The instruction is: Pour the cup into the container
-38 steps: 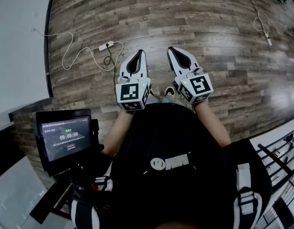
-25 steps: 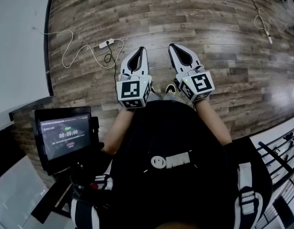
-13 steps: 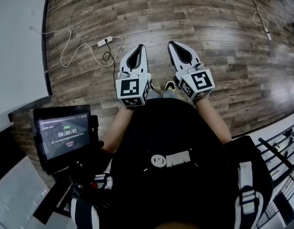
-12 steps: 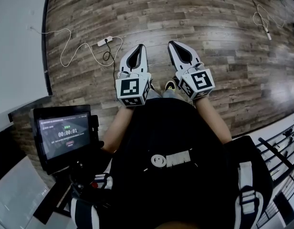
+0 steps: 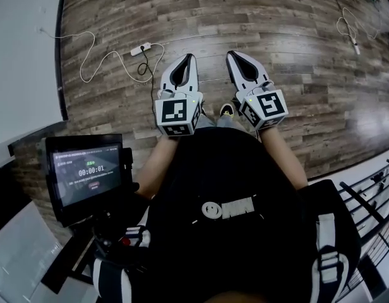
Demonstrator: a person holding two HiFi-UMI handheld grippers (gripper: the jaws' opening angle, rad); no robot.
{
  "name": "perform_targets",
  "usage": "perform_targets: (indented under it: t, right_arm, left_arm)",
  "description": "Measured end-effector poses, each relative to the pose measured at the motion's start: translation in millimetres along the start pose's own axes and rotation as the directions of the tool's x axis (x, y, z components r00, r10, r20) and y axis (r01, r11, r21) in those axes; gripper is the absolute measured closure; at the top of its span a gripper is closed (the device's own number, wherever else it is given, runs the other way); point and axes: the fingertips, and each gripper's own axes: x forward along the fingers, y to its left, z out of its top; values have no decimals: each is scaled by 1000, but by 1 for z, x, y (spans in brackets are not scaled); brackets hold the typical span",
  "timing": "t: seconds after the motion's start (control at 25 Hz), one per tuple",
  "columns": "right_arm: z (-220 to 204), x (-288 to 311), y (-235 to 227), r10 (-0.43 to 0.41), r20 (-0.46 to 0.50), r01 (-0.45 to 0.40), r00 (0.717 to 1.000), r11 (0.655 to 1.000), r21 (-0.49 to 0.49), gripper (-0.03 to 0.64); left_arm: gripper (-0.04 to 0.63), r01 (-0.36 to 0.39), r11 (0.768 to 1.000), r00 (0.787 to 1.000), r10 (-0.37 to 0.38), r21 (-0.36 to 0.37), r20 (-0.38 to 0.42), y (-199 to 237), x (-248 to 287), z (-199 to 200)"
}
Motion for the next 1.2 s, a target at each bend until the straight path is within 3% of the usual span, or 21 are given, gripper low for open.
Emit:
perform_targets:
  t: [0.44, 1.2]
  right_arm:
    - [11, 28, 33, 12, 11, -12, 1000, 999, -37, 614]
    - [22, 37, 13, 1, 37, 1, 999, 998, -61, 614]
  left_arm:
    - [595, 19, 1000, 1000, -19, -7, 18, 31, -10, 3]
    - [595, 18, 1000, 1000, -18, 1, 10, 37, 3, 7]
